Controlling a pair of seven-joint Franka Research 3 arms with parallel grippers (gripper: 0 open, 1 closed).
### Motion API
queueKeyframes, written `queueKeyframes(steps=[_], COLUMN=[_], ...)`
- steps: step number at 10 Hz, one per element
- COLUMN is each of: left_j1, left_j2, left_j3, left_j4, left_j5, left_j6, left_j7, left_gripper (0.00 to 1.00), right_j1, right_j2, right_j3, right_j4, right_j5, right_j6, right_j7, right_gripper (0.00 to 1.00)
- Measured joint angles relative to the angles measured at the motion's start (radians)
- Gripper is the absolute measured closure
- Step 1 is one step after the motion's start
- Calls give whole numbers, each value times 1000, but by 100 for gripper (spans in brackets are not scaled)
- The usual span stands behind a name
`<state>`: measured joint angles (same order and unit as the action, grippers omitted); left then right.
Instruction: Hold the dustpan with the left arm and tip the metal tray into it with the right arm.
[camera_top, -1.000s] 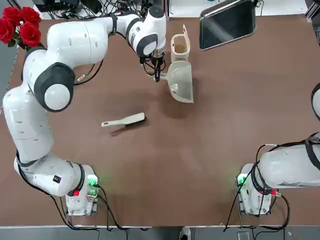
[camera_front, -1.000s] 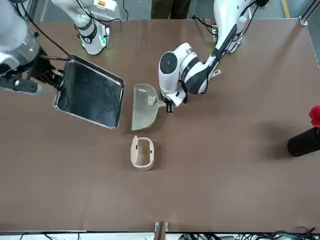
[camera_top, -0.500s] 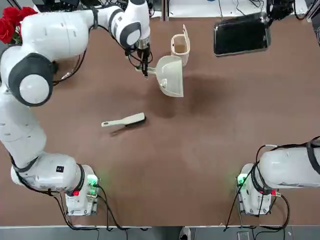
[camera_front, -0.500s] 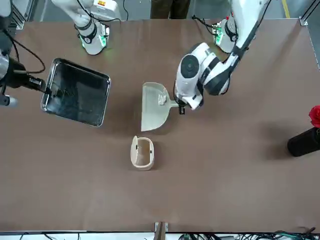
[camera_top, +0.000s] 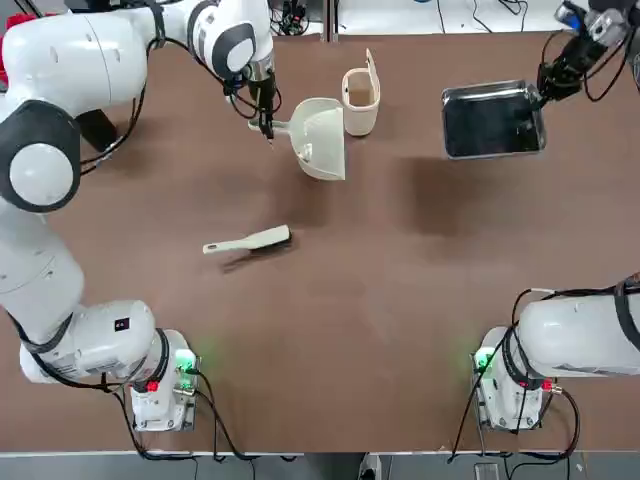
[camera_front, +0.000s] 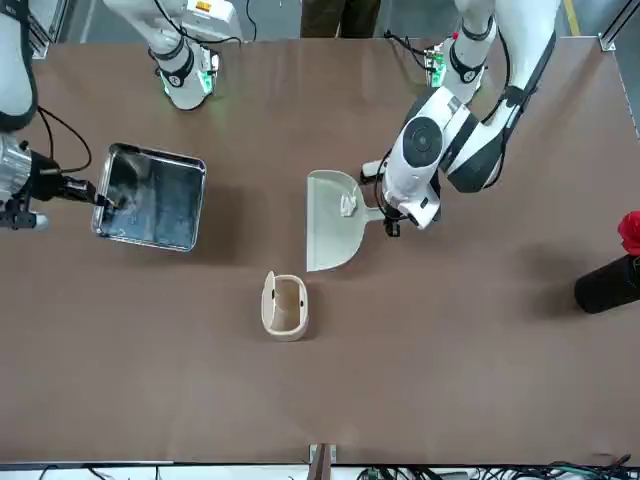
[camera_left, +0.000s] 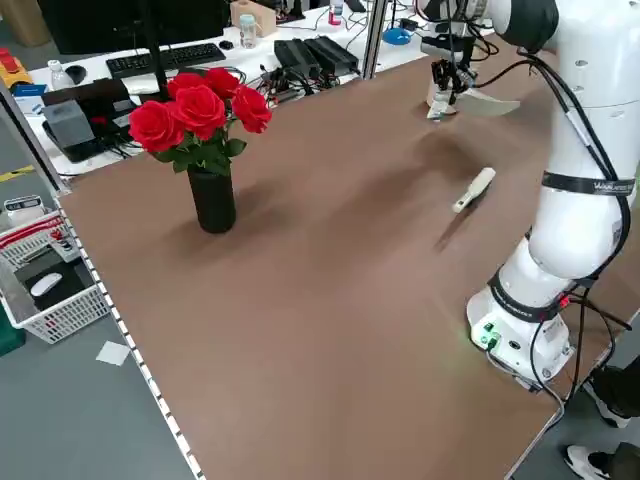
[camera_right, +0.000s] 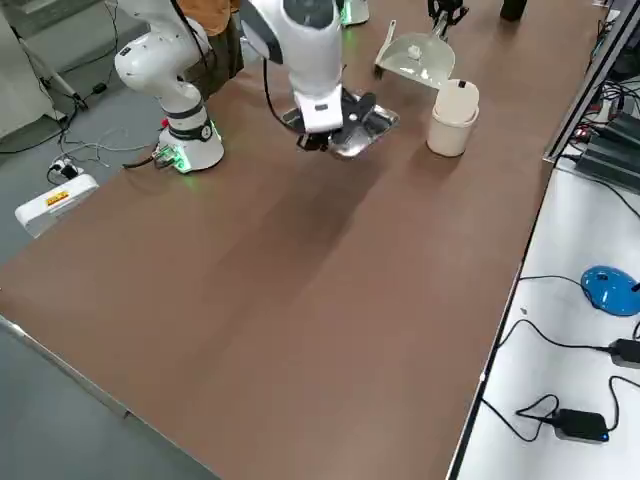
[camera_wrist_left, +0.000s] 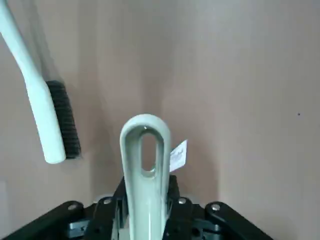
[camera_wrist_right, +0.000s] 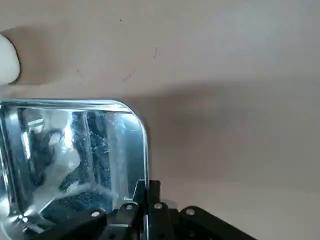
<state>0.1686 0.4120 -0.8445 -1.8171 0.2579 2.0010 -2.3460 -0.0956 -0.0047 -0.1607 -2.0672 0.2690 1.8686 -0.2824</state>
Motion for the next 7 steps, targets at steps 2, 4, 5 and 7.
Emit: queueKeyframes(steps=[2, 4, 5, 7], left_j1=[20, 17, 14, -4], left_j2=[-3, -2, 5, 59], left_j3=[0, -3, -3, -1], left_j4=[44, 118, 159, 264], left_j5=[11, 12, 12, 19], left_j6=[-39, -87, -112, -192], left_j7=[45, 104, 118, 147], left_gripper=[67, 67, 67, 67], right_j1=[-8, -31, -46, -83], right_j2=[3, 32, 65, 160], right_j3=[-10, -13, -14, -17], right_j4=[-111, -171, -184, -198], right_j5=[54, 128, 176, 253], right_j6=[139, 189, 196, 228], right_j7=[-155, -262, -316, -428], right_gripper=[96, 96, 96, 96])
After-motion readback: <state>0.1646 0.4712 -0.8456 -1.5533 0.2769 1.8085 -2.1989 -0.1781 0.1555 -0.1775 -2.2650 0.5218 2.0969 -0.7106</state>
